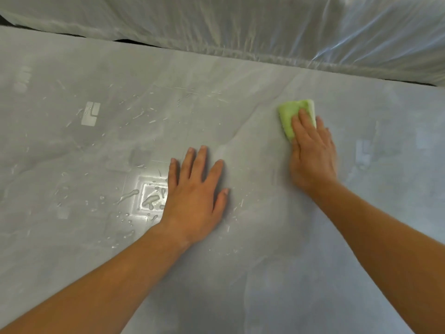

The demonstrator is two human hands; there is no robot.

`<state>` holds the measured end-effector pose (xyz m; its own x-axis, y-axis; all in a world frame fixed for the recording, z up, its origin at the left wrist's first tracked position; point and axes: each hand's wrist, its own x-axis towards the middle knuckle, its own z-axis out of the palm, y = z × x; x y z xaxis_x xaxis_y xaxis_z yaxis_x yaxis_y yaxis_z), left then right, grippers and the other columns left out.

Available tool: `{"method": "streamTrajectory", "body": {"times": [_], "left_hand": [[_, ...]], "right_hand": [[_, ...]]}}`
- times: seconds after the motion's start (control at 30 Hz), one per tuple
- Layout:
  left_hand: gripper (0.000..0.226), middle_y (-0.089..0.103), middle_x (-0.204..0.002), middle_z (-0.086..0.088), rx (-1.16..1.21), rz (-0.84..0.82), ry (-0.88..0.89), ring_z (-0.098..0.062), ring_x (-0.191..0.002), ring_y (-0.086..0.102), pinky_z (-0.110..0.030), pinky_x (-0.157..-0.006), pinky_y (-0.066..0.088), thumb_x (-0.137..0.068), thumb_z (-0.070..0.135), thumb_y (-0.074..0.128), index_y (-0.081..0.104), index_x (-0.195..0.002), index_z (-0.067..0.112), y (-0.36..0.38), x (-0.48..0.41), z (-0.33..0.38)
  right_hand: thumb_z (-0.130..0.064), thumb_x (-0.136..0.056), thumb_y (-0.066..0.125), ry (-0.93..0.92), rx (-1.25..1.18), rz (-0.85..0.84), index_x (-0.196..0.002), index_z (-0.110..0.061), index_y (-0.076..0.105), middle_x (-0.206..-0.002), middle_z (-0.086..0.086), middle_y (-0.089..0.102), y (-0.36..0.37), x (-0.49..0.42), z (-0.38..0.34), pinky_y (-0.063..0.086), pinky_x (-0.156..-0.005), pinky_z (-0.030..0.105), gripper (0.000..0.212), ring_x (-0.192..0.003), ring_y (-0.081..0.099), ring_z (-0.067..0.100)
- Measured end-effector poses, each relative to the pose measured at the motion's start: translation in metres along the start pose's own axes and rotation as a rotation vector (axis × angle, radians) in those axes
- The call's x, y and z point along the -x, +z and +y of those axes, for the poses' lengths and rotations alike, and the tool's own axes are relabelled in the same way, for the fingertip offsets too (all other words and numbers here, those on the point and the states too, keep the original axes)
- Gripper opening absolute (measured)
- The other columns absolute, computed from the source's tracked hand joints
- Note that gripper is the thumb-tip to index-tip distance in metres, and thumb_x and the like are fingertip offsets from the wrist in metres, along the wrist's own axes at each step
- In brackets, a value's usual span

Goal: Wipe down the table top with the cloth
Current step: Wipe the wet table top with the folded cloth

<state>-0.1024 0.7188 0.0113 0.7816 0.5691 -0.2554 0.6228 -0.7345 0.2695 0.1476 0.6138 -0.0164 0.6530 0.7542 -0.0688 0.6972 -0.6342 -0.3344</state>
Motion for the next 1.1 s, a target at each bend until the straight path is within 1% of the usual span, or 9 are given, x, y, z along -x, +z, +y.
{"method": "streamTrajectory", "body": {"times": [0.07,0.27,0.47,0.57,0.7,0.8,0.93,1.0,1.1], "left_hand": [[0.062,0.008,-0.166,-0.012,0.007,0.012,-0.037,-0.032,-0.152,-0.001,-0.056,-0.121,0.000,-0.097,0.051,0.025,0.028,-0.153,0.024,0.003,0.008,0.000],[0.065,0.002,-0.166,-0.010,-0.005,-0.015,-0.135,-0.031,-0.152,-0.004,-0.060,-0.118,-0.002,-0.097,0.051,0.025,0.019,-0.155,0.025,0.010,0.039,0.001],[0.063,0.000,-0.166,-0.009,-0.021,-0.021,-0.191,-0.029,-0.152,-0.008,-0.058,-0.119,-0.006,-0.096,0.052,0.020,0.017,-0.154,0.027,0.017,0.076,-0.001],[0.062,0.003,-0.166,-0.009,0.001,-0.018,-0.204,-0.030,-0.152,-0.005,-0.058,-0.119,-0.004,-0.095,0.052,0.022,0.023,-0.152,0.027,0.017,0.087,0.000],[0.065,0.004,-0.166,-0.007,0.028,-0.029,-0.226,-0.027,-0.152,-0.007,-0.056,-0.118,-0.007,-0.094,0.055,0.020,0.022,-0.153,0.028,0.015,0.106,0.003],[0.067,0.006,-0.166,-0.009,-0.005,-0.062,-0.201,-0.030,-0.152,-0.003,-0.058,-0.118,-0.004,-0.093,0.056,0.015,0.025,-0.153,0.028,0.022,0.124,0.001],[0.068,0.007,-0.166,-0.009,-0.014,-0.079,-0.191,-0.032,-0.152,-0.001,-0.058,-0.119,0.002,-0.093,0.057,0.015,0.026,-0.153,0.027,0.029,0.132,-0.003],[0.068,0.004,-0.167,-0.008,-0.015,-0.087,-0.198,-0.031,-0.152,-0.004,-0.057,-0.119,0.001,-0.093,0.058,0.014,0.023,-0.154,0.029,0.030,0.130,-0.004],[0.069,0.002,-0.167,-0.006,-0.031,-0.081,-0.193,-0.030,-0.152,-0.004,-0.056,-0.119,0.002,-0.092,0.059,0.012,0.020,-0.155,0.032,0.029,0.130,-0.005]], "right_hand": [[-0.008,-0.096,0.044,0.043,0.023,0.010,-0.153,-0.022,0.032,-0.164,-0.002,0.021,0.007,0.019,-0.026,0.013,-0.123,0.047,0.060,-0.151,0.016,0.037],[-0.009,-0.090,0.039,-0.531,0.130,-0.152,-0.151,-0.020,0.039,-0.161,-0.001,0.030,0.013,0.102,-0.014,0.020,-0.121,0.049,0.061,-0.148,0.026,0.035],[-0.006,-0.093,0.044,0.078,0.057,-0.027,-0.155,-0.023,0.028,-0.165,-0.003,0.018,0.012,0.081,-0.030,0.013,-0.123,0.046,0.066,-0.152,0.013,0.035],[-0.006,-0.087,0.045,-0.256,0.111,-0.080,-0.152,-0.019,0.033,-0.163,0.000,0.025,0.026,0.137,-0.050,0.021,-0.121,0.051,0.068,-0.149,0.020,0.039],[-0.014,-0.091,0.038,-0.616,0.143,-0.222,-0.151,-0.020,0.038,-0.162,-0.003,0.029,0.016,0.161,-0.021,0.017,-0.122,0.046,0.060,-0.150,0.022,0.032],[-0.009,-0.094,0.043,-0.394,0.109,-0.130,-0.150,-0.020,0.040,-0.161,0.000,0.032,0.007,0.116,-0.006,0.022,-0.120,0.051,0.057,-0.147,0.027,0.037],[-0.010,-0.097,0.043,-0.082,0.079,-0.067,-0.155,-0.019,0.029,-0.165,-0.001,0.018,0.011,0.108,-0.029,0.015,-0.123,0.049,0.060,-0.151,0.013,0.036],[-0.006,-0.093,0.047,-0.157,0.084,-0.049,-0.154,-0.019,0.031,-0.165,-0.001,0.020,0.022,0.148,-0.043,0.014,-0.122,0.047,0.064,-0.150,0.016,0.038],[-0.007,-0.090,0.051,-0.477,0.121,-0.159,-0.153,-0.019,0.033,-0.164,-0.001,0.024,0.029,0.220,-0.045,0.013,-0.123,0.047,0.066,-0.150,0.018,0.037]]}}
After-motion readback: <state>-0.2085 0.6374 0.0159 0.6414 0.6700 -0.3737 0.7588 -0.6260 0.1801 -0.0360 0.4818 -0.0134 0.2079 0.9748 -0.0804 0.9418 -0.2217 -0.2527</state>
